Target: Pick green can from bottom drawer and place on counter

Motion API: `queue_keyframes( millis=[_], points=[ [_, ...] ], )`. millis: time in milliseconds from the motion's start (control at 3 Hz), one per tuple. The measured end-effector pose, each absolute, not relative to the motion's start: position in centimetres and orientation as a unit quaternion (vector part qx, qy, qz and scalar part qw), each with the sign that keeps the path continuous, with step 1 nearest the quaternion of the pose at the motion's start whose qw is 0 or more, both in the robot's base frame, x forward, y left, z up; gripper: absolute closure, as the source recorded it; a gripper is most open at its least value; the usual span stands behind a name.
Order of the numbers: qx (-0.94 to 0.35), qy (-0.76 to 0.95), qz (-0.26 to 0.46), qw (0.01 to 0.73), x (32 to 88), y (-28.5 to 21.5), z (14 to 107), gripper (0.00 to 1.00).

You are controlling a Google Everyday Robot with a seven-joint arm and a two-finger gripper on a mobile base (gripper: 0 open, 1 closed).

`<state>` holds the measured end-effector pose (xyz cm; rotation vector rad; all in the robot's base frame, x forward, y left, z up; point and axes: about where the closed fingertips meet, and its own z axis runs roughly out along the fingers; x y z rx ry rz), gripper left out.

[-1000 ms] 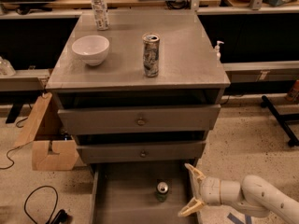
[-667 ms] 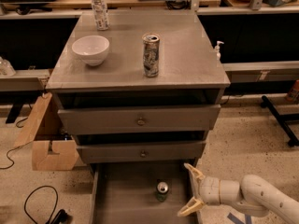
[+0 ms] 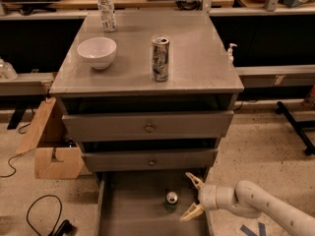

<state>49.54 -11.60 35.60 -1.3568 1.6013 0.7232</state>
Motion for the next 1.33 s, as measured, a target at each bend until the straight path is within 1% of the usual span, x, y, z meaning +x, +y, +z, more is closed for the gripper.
queue_keyframes(
  millis=[667,1000,1333],
  points=[
    [-0.561,0.63,0.291,0.452,53.7,-10.6,24.4,0.0],
    [-0.565,0.625,0.298,0.448,54.6,-9.7,21.4,0.0],
    [-0.575,0.623,0.307,0.433,54.8,-8.4,19.3,0.18]
  ],
)
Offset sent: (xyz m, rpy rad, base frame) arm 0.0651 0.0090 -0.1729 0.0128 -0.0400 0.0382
